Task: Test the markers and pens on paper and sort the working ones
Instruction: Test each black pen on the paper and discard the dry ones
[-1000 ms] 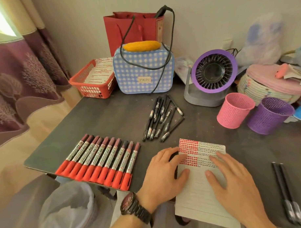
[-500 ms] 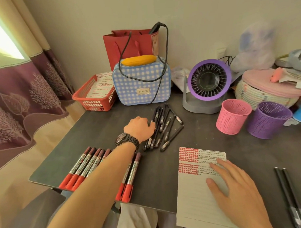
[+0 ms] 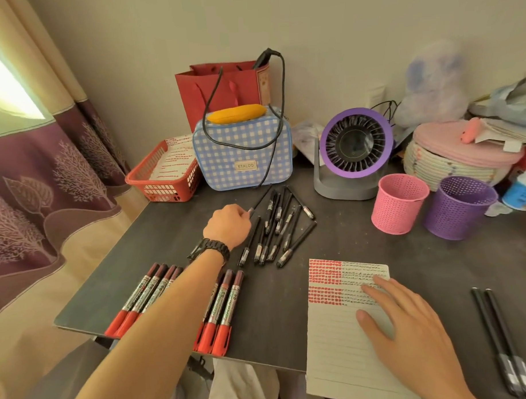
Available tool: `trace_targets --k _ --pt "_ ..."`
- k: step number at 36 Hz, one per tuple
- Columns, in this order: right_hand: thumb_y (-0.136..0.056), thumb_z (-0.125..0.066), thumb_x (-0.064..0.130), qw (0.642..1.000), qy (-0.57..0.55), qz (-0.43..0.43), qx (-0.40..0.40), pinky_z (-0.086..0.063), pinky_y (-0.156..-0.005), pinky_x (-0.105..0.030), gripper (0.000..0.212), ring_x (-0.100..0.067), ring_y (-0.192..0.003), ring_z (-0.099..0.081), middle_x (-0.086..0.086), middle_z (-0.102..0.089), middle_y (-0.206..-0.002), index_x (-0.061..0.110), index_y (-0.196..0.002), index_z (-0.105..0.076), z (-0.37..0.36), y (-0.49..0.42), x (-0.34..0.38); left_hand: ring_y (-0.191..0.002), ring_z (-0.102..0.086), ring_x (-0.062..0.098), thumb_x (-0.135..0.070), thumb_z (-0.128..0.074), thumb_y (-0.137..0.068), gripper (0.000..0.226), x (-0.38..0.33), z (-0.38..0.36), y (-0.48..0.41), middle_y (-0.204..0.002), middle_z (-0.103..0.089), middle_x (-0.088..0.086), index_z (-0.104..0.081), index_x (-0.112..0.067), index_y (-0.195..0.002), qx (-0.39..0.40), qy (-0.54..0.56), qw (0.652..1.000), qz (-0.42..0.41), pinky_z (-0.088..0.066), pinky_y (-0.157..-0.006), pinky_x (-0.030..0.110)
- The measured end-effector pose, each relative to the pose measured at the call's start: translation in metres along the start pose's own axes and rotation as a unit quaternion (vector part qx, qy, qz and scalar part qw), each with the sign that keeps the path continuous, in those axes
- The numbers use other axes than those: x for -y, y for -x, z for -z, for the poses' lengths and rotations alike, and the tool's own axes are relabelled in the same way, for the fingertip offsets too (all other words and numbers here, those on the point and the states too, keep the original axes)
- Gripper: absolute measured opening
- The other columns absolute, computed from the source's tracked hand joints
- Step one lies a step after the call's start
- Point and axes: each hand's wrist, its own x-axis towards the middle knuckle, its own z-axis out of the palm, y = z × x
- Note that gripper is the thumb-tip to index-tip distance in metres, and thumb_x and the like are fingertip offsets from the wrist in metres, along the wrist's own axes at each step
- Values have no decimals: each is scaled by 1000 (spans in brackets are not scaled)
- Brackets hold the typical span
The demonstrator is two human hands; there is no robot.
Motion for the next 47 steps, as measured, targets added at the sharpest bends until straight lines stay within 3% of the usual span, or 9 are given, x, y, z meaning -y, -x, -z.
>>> trace_targets --k 9,13,17,21,24,30,36,39,47 --pt "-81 -80 43 998 -39 1 -56 -39 -114 -43 44 -14 -140 -46 16 -56 -144 34 -123 -72 -4 0 -2 -52 -55 7 -36 -48 -104 30 -1 5 54 -67 -67 -12 -66 -27 -81 16 243 965 -95 -44 -54 26" --pt "-83 -66 52 983 -142 -6 -112 -36 -106 -27 42 -8 -132 -46 18 -62 -131 32 -119 -71 4 2 -1 -55 -52 2 -33 -50 -105 22 -7 -1 102 -72 -66 -15 -68 -34 -92 48 337 931 -134 -42 -56 15" --pt "-90 -64 59 960 -232 -43 -151 -39 -89 -10 34 -1 -113 -55 20 -69 -108 37 -115 -69 18 13 6 -65 -57 0 -26 -53 -104 19 -14 -12 146 -81 -70 -13 -70 -33 -101 96 365 910 -174 -48 -64 18" --pt "-82 -60 60 907 -405 -62 -101 -49 -76 -14 36 -5 -83 -68 10 -74 -93 48 -115 -67 30 26 19 -83 -65 3 -28 -51 -104 19 -16 -20 177 -93 -71 -17 -69 -36 -107 121 325 908 -235 -46 -69 12" --pt "-80 -60 66 864 -497 -69 -41 -50 -61 -21 46 -13 -59 -58 -2 -71 -85 40 -118 -68 34 34 26 -90 -64 6 -34 -54 -102 17 -15 -25 191 -99 -66 -21 -67 -38 -111 102 266 919 -274 -45 -74 13" --pt "-79 -65 65 816 -566 -114 -7 -37 -45 -22 45 -15 -45 -40 -2 -67 -76 31 -106 -76 26 40 38 -82 -48 -14 -44 -38 -103 22 -15 -29 214 -104 -43 -42 -57 -40 -115 72 128 918 -369 -36 -67 8" --pt "-90 -62 48 834 -542 -104 0 -41 -49 -22 27 -14 -44 -42 -4 -71 -79 27 -94 -78 20 49 45 -82 -48 -12 -49 -34 -102 26 -15 -31 225 -100 -44 -29 -55 -35 -108 83 122 923 -356 -44 -66 17" --pt "-95 -61 42 841 -535 -77 12 -42 -49 -21 23 -10 -44 -42 -1 -70 -76 27 -93 -78 21 52 50 -80 -53 4 -57 -25 -101 40 -18 -36 227 -92 -52 -16 -56 -31 -96 106 123 918 -361 -49 -69 30" --pt "-94 -60 36 840 -541 -39 7 -45 -52 -21 21 -10 -47 -46 1 -63 -67 25 -87 -77 29 51 55 -54 -40 18 -72 -27 -93 64 -22 -47 229 -51 -39 -4 -40 -17 -62 103 164 929 -316 -27 -50 24"
